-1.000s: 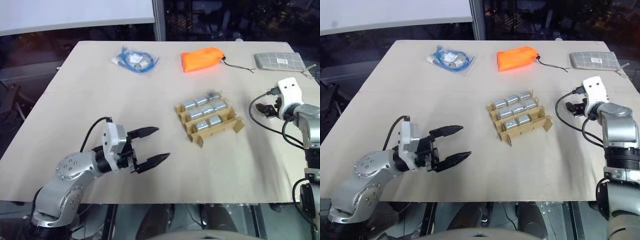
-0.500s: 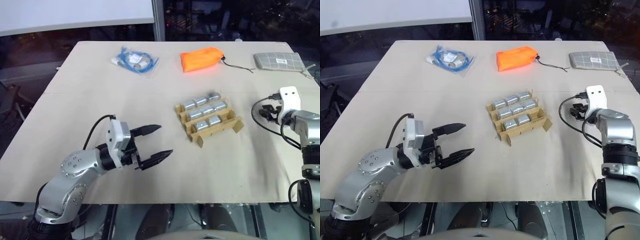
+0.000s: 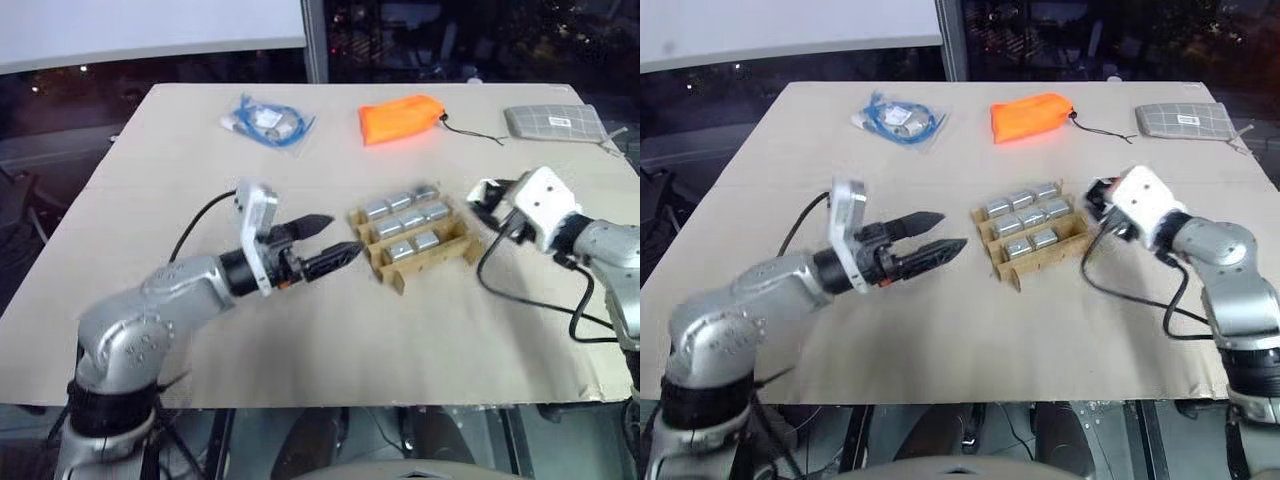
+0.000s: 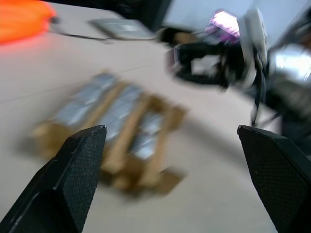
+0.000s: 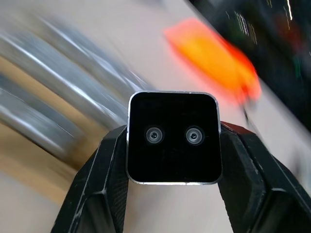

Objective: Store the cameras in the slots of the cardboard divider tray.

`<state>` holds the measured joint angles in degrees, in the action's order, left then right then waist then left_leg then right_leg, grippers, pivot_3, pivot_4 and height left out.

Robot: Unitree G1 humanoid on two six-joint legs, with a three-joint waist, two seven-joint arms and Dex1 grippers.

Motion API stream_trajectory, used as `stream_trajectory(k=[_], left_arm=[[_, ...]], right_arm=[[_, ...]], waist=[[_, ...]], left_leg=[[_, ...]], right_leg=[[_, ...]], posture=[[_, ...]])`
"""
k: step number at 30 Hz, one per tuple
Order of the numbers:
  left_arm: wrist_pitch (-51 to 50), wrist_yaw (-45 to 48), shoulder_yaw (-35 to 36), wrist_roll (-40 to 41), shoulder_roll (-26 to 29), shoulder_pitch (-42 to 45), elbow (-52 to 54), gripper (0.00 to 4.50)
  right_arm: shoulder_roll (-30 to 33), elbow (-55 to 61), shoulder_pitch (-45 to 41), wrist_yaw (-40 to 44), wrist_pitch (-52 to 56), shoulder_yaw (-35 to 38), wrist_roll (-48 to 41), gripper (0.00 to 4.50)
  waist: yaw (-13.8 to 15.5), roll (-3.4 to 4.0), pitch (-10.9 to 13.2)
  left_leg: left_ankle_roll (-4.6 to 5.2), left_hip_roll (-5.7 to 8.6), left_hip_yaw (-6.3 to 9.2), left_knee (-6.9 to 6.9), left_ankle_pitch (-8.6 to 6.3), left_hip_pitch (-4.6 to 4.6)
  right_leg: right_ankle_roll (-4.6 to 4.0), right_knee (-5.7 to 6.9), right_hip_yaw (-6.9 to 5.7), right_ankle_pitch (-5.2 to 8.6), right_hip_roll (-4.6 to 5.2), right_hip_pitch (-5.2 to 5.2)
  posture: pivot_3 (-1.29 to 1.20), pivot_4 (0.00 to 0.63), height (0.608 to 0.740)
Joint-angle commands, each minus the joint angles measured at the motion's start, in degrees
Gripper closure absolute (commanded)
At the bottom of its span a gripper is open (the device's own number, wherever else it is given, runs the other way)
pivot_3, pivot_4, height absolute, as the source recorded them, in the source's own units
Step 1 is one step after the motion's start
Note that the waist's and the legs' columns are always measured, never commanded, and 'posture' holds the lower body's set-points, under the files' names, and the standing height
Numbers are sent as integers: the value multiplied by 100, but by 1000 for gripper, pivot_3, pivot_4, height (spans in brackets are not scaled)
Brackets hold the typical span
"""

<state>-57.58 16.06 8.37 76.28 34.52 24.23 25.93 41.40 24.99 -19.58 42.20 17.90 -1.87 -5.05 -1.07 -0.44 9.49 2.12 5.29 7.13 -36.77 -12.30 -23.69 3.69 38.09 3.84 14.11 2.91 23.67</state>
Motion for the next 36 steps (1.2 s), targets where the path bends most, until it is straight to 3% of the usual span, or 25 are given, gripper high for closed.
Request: stream_trajectory(k=[1, 5, 12, 15, 22, 28, 30, 32, 33, 36], left_arm=[[-325, -773, -102, 1009, -152, 414, -454, 0], [-371, -1430, -266, 1656, -402, 782, -861, 0], [-471, -1472, -396, 1801, -302, 855, -935, 0], [-460, -1458, -410, 1819, -279, 838, -949, 794], [-437, -1376, -423, 1749, -293, 829, -992, 3898], [-407, -1264, -411, 1703, -312, 820, -998, 3898], [-380, -1104, -399, 1567, -297, 806, -949, 3898], [-352, -879, -362, 1426, -263, 771, -874, 3898], [-334, -769, -346, 1326, -239, 757, -835, 3898], [-162, -293, -306, 860, -184, 715, -685, 3898]], right_arm=[[-204, 747, -68, -110, -114, -364, 133, 2540], [-572, 1153, -282, -244, 113, -713, 129, 2540], [-751, 1307, -449, -263, 294, -838, 129, 2540], [-799, 1331, -456, -268, 340, -865, 149, 2540], [-884, 1376, -529, -269, 416, -914, 164, 2540], [-924, 1416, -545, -247, 503, -896, 101, 2540], [-937, 1459, -501, -96, 798, -781, -279, 2540], [-971, 1503, -475, -71, 1061, -610, -574, 1526], [-984, 1526, -468, -81, 1208, -530, -700, 1286], [-868, 1586, -389, -74, 1895, -203, -1192, 25]], waist=[[12, -4, -1], [49, -7, 0], [54, -8, 1], [51, -8, 1], [58, -8, 1], [58, -8, 1], [58, -8, 1], [56, -8, 1], [51, -8, 1], [54, -8, 1]], left_leg=[[-3, 0, 2, -4, 2, -1], [-25, 7, 2, -12, 15, -6], [-26, 8, 4, -11, 16, -7], [-26, 8, 4, -10, 16, -7], [-27, 8, 3, -9, 16, -7], [-27, 8, 3, -9, 16, -7], [-27, 8, 3, -9, 16, -7], [-26, 8, 3, -9, 16, -7], [-27, 8, 3, -9, 16, -7], [-26, 8, 3, -6, 16, -7]], right_leg=[[0, 0, -2, 0, 0, -1], [-1, 0, -1, -1, 6, 0], [-2, 0, -3, -1, 6, 1], [-2, 0, -2, -1, 5, 1], [-2, -1, -2, -1, 6, 1], [-2, -1, -2, -1, 6, 1], [-2, -1, -2, -1, 6, 1], [-2, -1, -2, -1, 6, 1], [-2, -1, -1, -1, 6, 1], [-3, -1, -1, -1, 6, 2]], posture=[[0, 150, 740], [0, 150, 740], [0, 150, 740], [0, 150, 740], [0, 150, 740], [0, 150, 740], [0, 150, 740], [0, 150, 740], [0, 150, 740], [0, 150, 740]])
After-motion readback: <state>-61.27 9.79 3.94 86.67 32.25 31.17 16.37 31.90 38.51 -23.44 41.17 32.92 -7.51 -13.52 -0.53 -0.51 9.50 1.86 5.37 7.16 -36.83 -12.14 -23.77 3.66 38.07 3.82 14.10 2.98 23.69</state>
